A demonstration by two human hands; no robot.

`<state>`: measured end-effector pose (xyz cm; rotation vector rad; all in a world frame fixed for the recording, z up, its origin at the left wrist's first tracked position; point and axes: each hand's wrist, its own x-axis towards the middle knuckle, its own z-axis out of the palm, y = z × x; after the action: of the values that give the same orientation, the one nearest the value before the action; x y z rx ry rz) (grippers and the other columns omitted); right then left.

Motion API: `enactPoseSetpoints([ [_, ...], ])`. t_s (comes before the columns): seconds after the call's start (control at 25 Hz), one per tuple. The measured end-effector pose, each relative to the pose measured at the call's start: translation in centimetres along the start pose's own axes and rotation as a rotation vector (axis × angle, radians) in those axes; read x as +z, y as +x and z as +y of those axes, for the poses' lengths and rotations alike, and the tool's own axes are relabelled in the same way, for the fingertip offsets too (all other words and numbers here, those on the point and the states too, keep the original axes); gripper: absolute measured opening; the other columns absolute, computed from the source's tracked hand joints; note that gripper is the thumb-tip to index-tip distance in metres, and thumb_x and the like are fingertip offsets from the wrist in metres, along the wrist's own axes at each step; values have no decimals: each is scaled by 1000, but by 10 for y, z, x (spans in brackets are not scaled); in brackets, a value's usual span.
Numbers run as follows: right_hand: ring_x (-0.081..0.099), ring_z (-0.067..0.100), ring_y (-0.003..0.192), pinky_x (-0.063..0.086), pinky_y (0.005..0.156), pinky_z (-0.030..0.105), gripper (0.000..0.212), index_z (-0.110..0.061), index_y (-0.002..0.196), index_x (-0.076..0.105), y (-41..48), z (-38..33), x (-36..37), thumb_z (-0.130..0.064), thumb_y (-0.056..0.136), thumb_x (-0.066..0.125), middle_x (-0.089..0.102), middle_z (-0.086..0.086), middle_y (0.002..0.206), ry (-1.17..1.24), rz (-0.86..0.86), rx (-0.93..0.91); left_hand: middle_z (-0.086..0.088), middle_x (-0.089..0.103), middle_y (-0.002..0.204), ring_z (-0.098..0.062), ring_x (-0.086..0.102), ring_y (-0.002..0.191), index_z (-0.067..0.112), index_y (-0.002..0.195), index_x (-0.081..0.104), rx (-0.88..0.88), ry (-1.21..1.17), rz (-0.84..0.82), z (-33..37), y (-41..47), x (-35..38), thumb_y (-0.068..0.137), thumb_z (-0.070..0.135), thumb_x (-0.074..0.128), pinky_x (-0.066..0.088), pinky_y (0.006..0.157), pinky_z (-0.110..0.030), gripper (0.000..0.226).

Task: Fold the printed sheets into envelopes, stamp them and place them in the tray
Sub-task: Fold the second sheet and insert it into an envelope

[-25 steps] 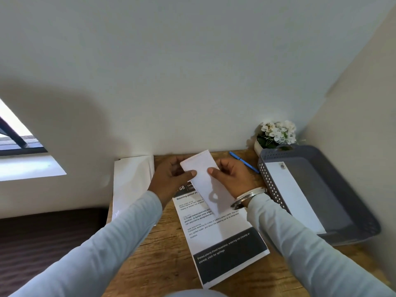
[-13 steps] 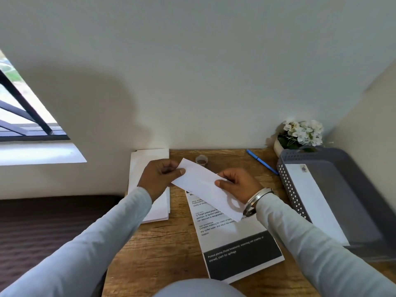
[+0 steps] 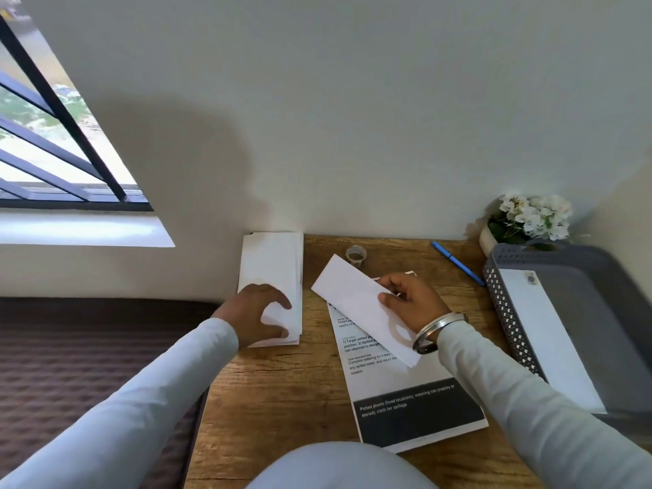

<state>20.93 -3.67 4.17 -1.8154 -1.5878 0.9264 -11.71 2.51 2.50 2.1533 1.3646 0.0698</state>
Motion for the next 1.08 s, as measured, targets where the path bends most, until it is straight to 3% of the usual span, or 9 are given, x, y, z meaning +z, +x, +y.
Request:
enactPoseSetpoints([
  [0.16,66,9,93,53,84,32,17,-28,102,69,-5,-4,3,-13,93,67,71,-12,101,32,4,24,16,44,146,-11,38,135,45,125,55,-8,237,-107,-8,-5,7,79,40,80,34,115,-35,53],
  [0.32,68,11,92,55,86,36,16,-27,102,69,-8,-5,7,-14,93,66,73,-10,99,39,-14,12,17,43,146,-11,37,136,44,127,55,10,304,-94,-8,-5,7,80,39,79,34,114,-35,54],
  [0.64,69,13,89,56,84,37,16,-27,96,69,-14,-7,8,-12,93,65,74,-7,97,58,-14,-1,18,61,118,-9,55,113,37,82,69,-6,104,-121,-14,1,-6,76,38,83,46,104,-33,14],
  [0.76,68,12,90,56,84,35,15,-23,101,70,-15,-6,1,-11,93,65,73,-7,97,41,1,16,16,69,96,-9,64,92,38,85,66,-17,-7,-32,-4,7,-3,88,32,73,56,91,-34,10],
  [0.88,66,11,89,54,83,31,16,-23,103,70,-18,0,-7,-12,93,66,72,-9,97,15,33,44,18,71,90,-8,65,87,42,97,57,-23,-98,87,19,11,10,96,29,62,55,85,-29,14],
  [0.96,64,10,90,52,81,29,17,-25,103,70,-20,5,-11,-13,93,66,70,-10,97,-12,54,66,14,71,92,-11,63,87,40,98,55,-18,-118,150,35,16,21,100,22,56,52,83,-23,18],
  [1.08,62,12,90,50,79,28,17,-26,102,70,-24,13,-16,-13,92,67,68,-9,96,-38,67,84,5,67,110,-16,61,93,39,100,64,-22,-166,201,52,24,37,103,17,50,51,90,-25,26],
])
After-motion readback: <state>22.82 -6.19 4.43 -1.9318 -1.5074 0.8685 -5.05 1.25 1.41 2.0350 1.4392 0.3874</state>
